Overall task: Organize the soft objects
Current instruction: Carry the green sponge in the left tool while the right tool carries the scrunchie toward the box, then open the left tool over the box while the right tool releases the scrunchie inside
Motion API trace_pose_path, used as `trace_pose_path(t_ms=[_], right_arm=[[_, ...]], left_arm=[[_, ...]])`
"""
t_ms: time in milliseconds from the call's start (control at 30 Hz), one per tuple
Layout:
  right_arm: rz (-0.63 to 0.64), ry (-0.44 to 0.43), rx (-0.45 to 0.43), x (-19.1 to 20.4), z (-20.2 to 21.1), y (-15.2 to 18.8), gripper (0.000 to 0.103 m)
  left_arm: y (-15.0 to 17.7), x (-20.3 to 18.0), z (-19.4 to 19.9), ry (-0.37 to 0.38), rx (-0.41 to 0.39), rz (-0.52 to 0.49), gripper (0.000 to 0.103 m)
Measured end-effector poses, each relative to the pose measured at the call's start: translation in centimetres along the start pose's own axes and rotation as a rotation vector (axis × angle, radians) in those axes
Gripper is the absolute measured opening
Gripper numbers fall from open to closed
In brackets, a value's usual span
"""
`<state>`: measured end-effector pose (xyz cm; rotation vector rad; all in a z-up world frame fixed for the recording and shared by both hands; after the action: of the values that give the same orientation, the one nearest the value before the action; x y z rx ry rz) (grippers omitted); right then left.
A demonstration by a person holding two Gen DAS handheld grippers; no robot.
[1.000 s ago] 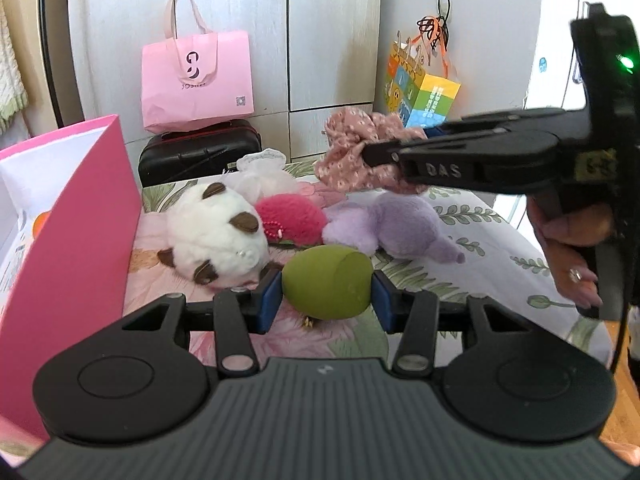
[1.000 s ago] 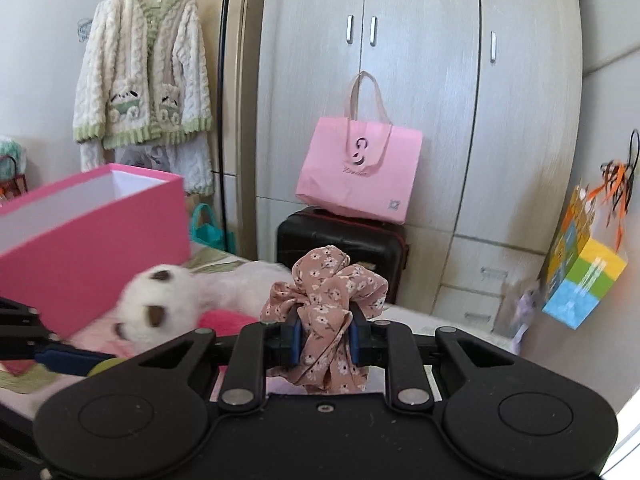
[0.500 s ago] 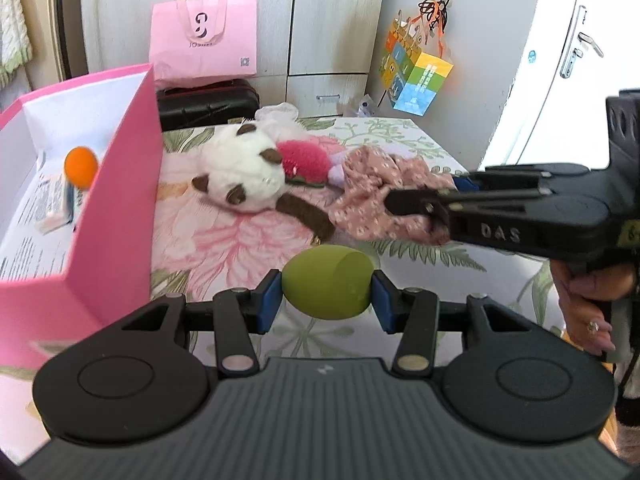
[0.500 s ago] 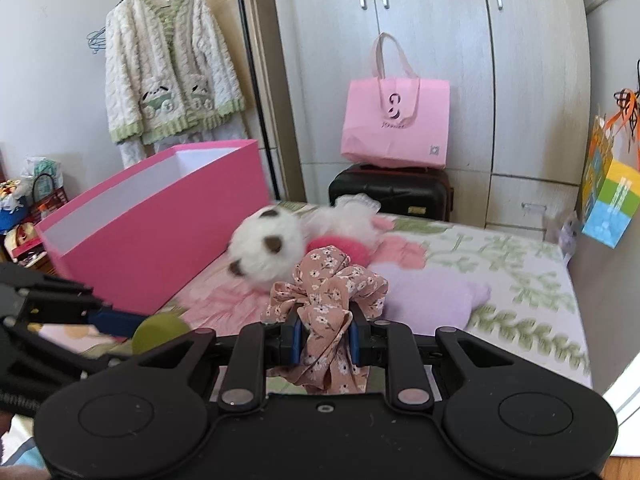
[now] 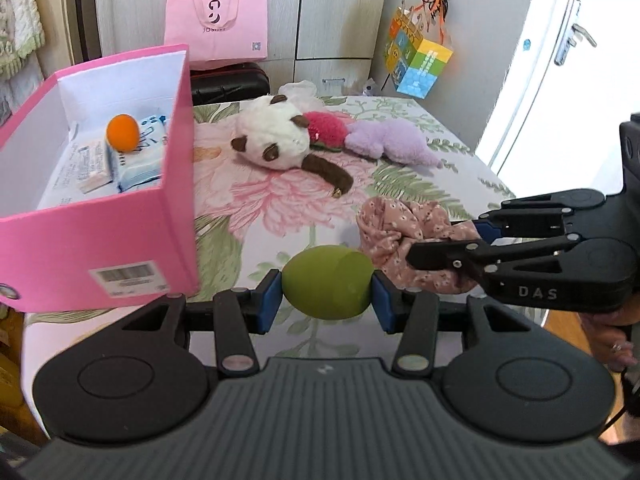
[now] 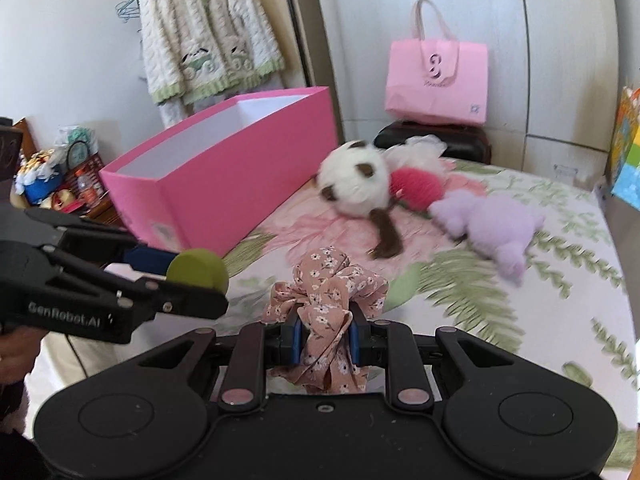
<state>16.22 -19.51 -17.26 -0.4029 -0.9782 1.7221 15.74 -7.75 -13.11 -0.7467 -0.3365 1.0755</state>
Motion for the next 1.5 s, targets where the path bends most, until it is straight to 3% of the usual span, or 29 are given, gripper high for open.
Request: trace_pose_path(t_ms=[200,400,733,1067,1267,1500], right_arm=[[-0.015,-0.065,0.047,2.7,1.1,-0.8,0.025],[0.026,-0.150,0.134,5.6,1.6,-2.7,0.026],[0.115,-0.260,0.072,10.0,1.8,-9.2,0.026],[0.188,-0.290,-0.052,12.3,-2.9,-16.1,0.027],[0.194,-0.244,-0.070,11.1,-7.7,-19.4,0.027],[0.252,-0.149,-0.069,8.8,-13.5,-21.4,0.027]], left_arm=[[-0.4,3.2,4.3,0.009,-0.035,0.040,0.047],[-0.5,6.4,7.9,-0.004,-0.010,0.019,0.047],[-4.6,10.6,11.4,-0.080,-0.090,-0.030,0.047],[-9.8,15.6,8.1,-0.109,-0.125,0.067,0.047],[-11.9,18.9,4.1,-0.153,-0.117,0.134,0.047],[-13.0,22.4,-1.3,-0.236,-0.052,0.189,0.047]])
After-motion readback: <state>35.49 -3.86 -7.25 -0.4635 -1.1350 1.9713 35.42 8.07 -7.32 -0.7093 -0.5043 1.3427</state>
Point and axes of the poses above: each gripper's, at about its wrist camera, not at the fingertips, and z roughly against the way its jaws point, x to its left, y to its underside, the point moved 9 cm from there along -z, roughly the way its jaws point, and after that the axes turned 1 degree about -y, right-handed, at the moved point
